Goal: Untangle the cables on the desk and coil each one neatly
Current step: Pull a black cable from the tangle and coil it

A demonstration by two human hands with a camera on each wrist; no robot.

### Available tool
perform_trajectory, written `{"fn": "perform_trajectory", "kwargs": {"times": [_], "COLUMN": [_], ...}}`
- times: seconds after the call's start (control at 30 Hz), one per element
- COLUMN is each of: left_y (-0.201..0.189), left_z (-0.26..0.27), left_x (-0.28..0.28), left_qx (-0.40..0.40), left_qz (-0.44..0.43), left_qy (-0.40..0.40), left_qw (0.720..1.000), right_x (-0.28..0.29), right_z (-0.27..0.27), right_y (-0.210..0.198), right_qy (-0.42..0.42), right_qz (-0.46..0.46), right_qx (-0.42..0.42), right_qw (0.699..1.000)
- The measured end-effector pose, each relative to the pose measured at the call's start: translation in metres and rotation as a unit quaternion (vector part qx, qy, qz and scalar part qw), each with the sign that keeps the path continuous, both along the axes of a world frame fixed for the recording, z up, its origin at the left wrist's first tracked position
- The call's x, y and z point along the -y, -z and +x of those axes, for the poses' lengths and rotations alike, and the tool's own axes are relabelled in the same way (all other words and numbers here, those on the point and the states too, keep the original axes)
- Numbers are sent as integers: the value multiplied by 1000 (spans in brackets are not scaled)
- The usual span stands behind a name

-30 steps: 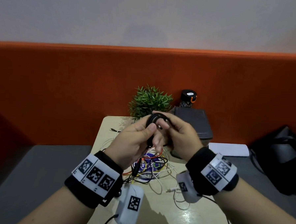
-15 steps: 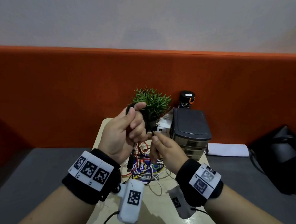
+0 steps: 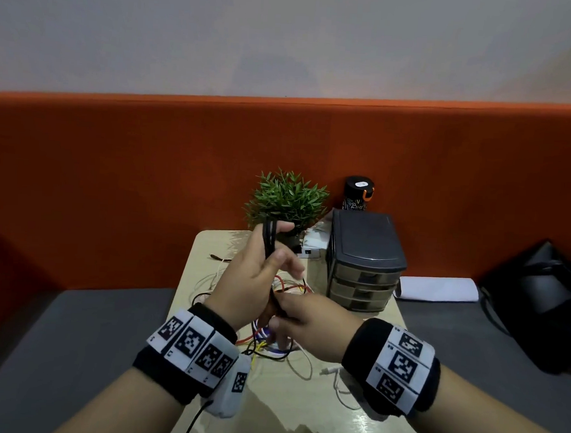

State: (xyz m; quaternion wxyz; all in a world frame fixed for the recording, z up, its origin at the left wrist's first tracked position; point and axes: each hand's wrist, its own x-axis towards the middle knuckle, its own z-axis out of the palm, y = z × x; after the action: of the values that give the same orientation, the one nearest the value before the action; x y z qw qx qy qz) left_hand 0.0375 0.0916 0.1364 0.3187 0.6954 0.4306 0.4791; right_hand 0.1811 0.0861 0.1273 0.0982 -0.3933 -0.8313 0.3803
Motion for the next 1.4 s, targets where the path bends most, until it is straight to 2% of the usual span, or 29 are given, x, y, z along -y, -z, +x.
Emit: {"fn": "perform_trajectory", "kwargs": {"times": [0.07, 0.17, 0.3, 0.37, 0.43, 0.5, 0.57, 0.63, 0.7, 0.8, 0.87, 0.9, 1.03, 1.07, 1.17, 1.27, 1.33, 1.4], "left_y": [-1, -10, -13, -11, -12, -16, -21, -27, -31, -38, -41, -43, -50, -50, -42, -29, -23, -22], "left_z": [-1, -7, -19, -23, -23, -22, -21, -23, -24, -26, -28, -29, -31, -31, -34, -36, -37, -41], "left_x": [-1, -4, -7, -9, -9, -6, -1, 1, 0, -3, -4, -6, -13, -16, -25, -30, -33, -36], "left_qx": [-92, -199, -249, -287, -286, -230, -72, 100, 204, 291, 333, 346, 388, 386, 287, 71, -118, -241], "left_qz": [27, 38, 56, 40, 11, -32, -125, -197, -191, -136, -114, -108, -96, -89, -50, 2, 33, 24], "left_qy": [-22, -55, -21, -7, 18, 62, 117, 156, 169, 173, 176, 176, 159, 137, 53, -17, -57, -76], "left_qw": [995, 978, 967, 957, 958, 971, 983, 963, 945, 931, 919, 915, 903, 908, 955, 997, 991, 967], "right_x": [-1, -3, -18, -26, -34, -39, -43, -47, -54, -57, -52, -50, -41, -38, -34, -38, -42, -45], "right_z": [5, 10, 19, 25, 29, 27, 21, 12, 3, -15, -26, -30, -41, -42, -42, -37, -33, -26], "right_y": [-3, -12, -28, -40, -49, -55, -59, -57, -49, -30, -16, -9, 8, 9, 8, 2, -4, -13], "right_qy": [19, 29, 69, 82, 73, 59, 56, 80, 119, 119, 105, 101, 62, 57, 46, 48, 51, 68], "right_qz": [-33, -16, 80, 119, 139, 121, 64, 33, 11, -61, -100, -107, -76, -64, -26, 20, 44, 62], "right_qx": [-76, -137, -134, -153, -177, -217, -305, -379, -418, -454, -445, -423, -233, -184, -117, -54, -46, -71], "right_qw": [996, 990, 985, 978, 972, 967, 948, 921, 901, 881, 884, 894, 967, 979, 992, 997, 997, 993]}}
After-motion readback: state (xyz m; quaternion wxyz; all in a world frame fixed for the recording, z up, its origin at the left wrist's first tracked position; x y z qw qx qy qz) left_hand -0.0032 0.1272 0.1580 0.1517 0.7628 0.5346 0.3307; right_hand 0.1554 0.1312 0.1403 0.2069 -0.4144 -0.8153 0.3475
